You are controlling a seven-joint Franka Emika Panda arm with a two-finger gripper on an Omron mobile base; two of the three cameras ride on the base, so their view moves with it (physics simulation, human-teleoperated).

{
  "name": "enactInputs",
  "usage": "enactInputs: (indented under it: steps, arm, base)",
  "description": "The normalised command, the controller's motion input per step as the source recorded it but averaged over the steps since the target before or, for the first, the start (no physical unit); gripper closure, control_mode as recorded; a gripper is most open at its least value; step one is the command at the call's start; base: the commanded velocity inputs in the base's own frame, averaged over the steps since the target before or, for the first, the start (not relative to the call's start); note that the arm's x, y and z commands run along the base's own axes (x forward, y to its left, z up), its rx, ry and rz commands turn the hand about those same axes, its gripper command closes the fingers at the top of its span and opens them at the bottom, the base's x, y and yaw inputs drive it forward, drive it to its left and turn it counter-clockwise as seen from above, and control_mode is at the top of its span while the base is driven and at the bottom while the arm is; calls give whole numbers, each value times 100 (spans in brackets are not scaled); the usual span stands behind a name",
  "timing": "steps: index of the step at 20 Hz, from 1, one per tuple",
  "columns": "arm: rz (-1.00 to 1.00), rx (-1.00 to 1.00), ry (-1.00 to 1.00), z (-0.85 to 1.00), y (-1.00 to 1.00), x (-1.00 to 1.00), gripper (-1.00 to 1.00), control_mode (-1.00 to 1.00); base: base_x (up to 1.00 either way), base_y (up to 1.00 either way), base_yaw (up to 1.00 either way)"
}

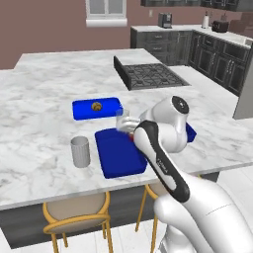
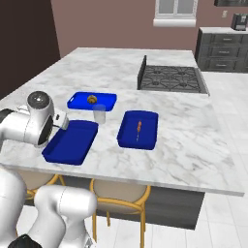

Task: Take the cupcake and donut from the fridge and place them on the empty tray on the dining counter.

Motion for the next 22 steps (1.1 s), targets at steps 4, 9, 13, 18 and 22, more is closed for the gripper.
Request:
enactInputs:
  steps: [4, 9, 13, 18, 22]
  arm:
    - [0, 0, 1, -50, 0, 38, 100, -100]
    - [0, 2, 3, -45, -8, 26, 100, -100]
    - [0, 1, 2, -37, -15, 28, 100, -100]
    - [0, 0, 7, -25, -4, 32, 100, -100]
    - [0, 0, 16, -19, 3, 44, 100, -100]
  base:
    - [0, 0, 0]
    - [0, 0, 0]
    - [0, 0, 0]
    - [0, 0, 0]
    - [0, 0, 0]
